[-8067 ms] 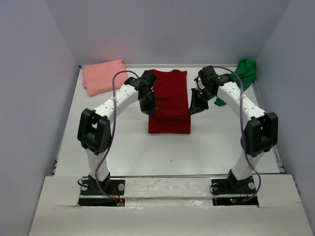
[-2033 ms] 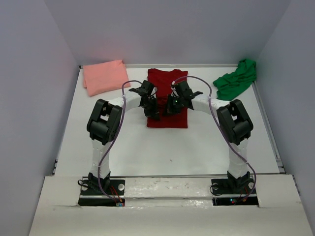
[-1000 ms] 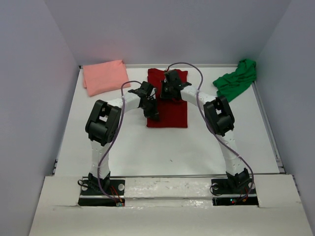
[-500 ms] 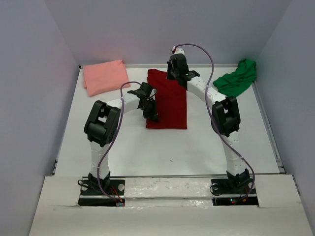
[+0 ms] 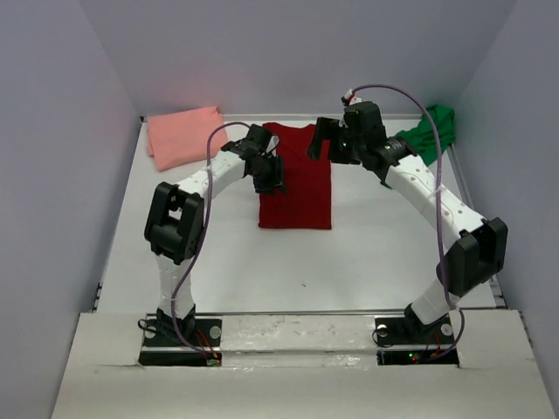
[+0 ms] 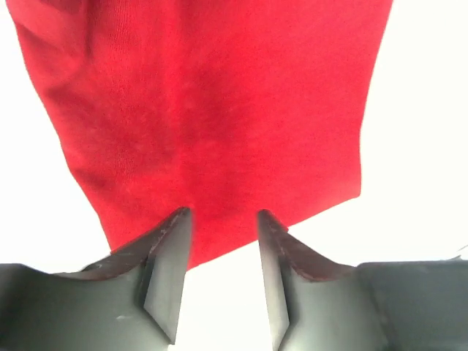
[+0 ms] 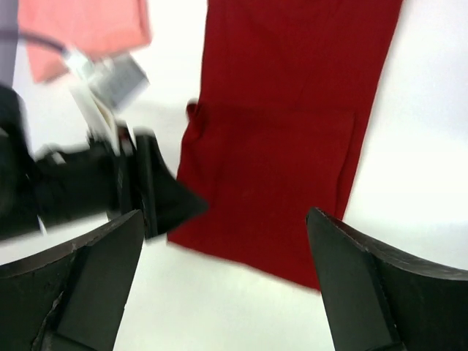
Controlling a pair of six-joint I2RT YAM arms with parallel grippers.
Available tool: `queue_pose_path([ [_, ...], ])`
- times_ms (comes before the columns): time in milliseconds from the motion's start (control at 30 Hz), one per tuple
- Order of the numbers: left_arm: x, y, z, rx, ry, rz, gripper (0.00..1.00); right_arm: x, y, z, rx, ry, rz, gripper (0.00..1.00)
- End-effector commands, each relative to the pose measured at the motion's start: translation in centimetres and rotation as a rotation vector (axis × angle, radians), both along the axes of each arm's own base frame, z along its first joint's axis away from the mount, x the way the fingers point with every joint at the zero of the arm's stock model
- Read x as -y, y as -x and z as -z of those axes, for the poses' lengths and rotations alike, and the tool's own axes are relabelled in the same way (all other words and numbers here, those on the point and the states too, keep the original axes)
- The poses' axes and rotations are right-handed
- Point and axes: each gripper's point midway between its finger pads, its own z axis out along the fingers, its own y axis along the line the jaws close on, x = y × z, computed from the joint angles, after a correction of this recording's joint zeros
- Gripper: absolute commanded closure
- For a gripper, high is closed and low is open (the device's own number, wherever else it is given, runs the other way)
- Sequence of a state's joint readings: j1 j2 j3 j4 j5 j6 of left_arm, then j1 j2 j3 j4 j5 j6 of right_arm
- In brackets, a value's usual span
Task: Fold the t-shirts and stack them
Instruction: Fold the tshirt
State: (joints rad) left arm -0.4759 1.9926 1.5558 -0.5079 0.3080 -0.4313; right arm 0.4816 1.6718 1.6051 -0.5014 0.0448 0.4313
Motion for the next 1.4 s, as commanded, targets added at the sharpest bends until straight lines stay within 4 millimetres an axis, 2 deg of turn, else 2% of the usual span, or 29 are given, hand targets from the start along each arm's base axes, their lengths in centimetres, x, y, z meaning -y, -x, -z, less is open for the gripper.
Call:
queue_pose_path([
  [0, -0.8, -1.3, -9.4, 0.199, 0.035, -0.044, 0.40, 0.5, 6.7, 4.4, -0.328, -0.084, -0.064, 0.04],
  [33, -1.1, -1.3, -9.8, 0.211, 0.032, -0.058, 0.38, 0.2, 7.9, 5.2, -0.383, -0.104, -0.080, 0.04],
  [67, -2.0, -0.9, -10.3, 0.217, 0.028, -0.082, 0.37, 0.0, 9.2, 5.2, -0.450, -0.182, -0.100, 0.04],
  [100, -2.5, -0.8, -10.3, 0.221, 0.019, -0.094, 0.35, 0.2, 10.6, 6.9, -0.529, -0.209, -0.103, 0.06],
  [133, -3.0, -0.6, -10.3, 0.224, 0.017, -0.102, 0.34, 0.3, 11.3, 7.5, -0.569, -0.236, -0.107, 0.06],
  [200, -4.2, 0.6, -9.1, 0.191, -0.003, -0.114, 0.32, 0.9, 12.2, 8.0, -0.602, -0.278, -0.111, 0.07],
  [233, -5.0, 0.7, -8.7, 0.181, -0.012, -0.128, 0.27, 1.5, 13.2, 9.7, -0.640, -0.273, -0.101, 0.07],
  [267, -5.7, 1.6, -7.6, 0.152, -0.027, -0.136, 0.24, 2.4, 12.9, 9.9, -0.642, -0.310, -0.097, 0.07],
  [300, -6.4, 1.8, -7.1, 0.133, -0.023, -0.148, 0.18, 3.1, 13.6, 11.1, -0.662, -0.336, -0.089, 0.07],
  [400, -7.7, 3.1, -5.1, 0.093, -0.013, -0.162, 0.13, 5.3, 13.8, 12.2, -0.686, -0.397, -0.063, 0.08],
  [433, -7.9, 3.2, -4.6, 0.089, -0.008, -0.166, 0.12, 5.6, 14.2, 13.0, -0.698, -0.394, -0.061, 0.09],
  [467, -8.4, 3.9, -3.4, 0.059, -0.018, -0.168, 0.12, 5.6, 14.4, 13.3, -0.698, -0.389, -0.075, 0.09],
  [600, -8.8, 4.9, -1.2, 0.010, -0.006, -0.160, 0.13, 5.7, 14.7, 14.7, -0.726, -0.410, -0.074, 0.11],
  [800, -9.1, 5.9, 1.7, -0.037, -0.029, -0.141, 0.13, 5.5, 14.9, 17.8, -0.759, -0.436, -0.052, 0.18],
  [933, -9.0, 6.2, 2.6, -0.056, -0.024, -0.128, 0.13, 5.7, 14.1, 19.3, -0.746, -0.426, -0.023, 0.21],
  [967, -8.8, 6.1, 3.3, -0.067, -0.026, -0.118, 0.13, 5.7, 12.9, 20.4, -0.723, -0.429, -0.003, 0.23],
  [1367, -8.5, 5.5, 3.6, -0.077, -0.022, -0.108, 0.13, 5.7, 9.5, 21.6, -0.688, -0.405, 0.033, 0.28],
])
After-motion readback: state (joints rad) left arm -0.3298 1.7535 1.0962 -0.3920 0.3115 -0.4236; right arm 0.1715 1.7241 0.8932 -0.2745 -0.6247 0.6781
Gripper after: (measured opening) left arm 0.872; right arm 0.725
